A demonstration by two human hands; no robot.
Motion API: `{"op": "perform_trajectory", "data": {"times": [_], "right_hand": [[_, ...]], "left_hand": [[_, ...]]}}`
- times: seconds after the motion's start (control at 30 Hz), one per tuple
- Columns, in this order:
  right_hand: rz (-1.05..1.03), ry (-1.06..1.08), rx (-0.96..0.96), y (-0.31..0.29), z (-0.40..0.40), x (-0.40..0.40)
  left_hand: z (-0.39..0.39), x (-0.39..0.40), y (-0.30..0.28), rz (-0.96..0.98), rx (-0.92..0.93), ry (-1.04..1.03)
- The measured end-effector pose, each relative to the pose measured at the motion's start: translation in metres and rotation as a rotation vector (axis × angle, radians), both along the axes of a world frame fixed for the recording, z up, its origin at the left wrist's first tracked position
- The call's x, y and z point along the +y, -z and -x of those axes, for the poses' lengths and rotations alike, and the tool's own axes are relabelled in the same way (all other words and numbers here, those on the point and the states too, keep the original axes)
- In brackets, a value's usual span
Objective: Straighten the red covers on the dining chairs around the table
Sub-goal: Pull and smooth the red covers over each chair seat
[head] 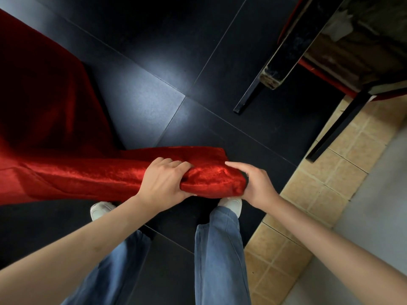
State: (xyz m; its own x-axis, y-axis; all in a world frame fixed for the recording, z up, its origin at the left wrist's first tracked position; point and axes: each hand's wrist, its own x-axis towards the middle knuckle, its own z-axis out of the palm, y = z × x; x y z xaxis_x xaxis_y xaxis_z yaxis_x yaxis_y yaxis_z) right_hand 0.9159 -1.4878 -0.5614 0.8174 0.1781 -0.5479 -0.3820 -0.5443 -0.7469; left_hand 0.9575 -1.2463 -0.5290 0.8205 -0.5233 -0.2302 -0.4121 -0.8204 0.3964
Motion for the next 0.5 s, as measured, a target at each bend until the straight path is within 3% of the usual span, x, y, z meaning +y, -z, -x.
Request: {"op": "perform_trajectory", "data": {"times": [0.5], "right_hand": [[-0.072,0.081,-0.048,0.026,0.013,-0.010]], "left_hand": [[0.018,-0.027,0.013,-0.094,0.076,-0.028]]}}
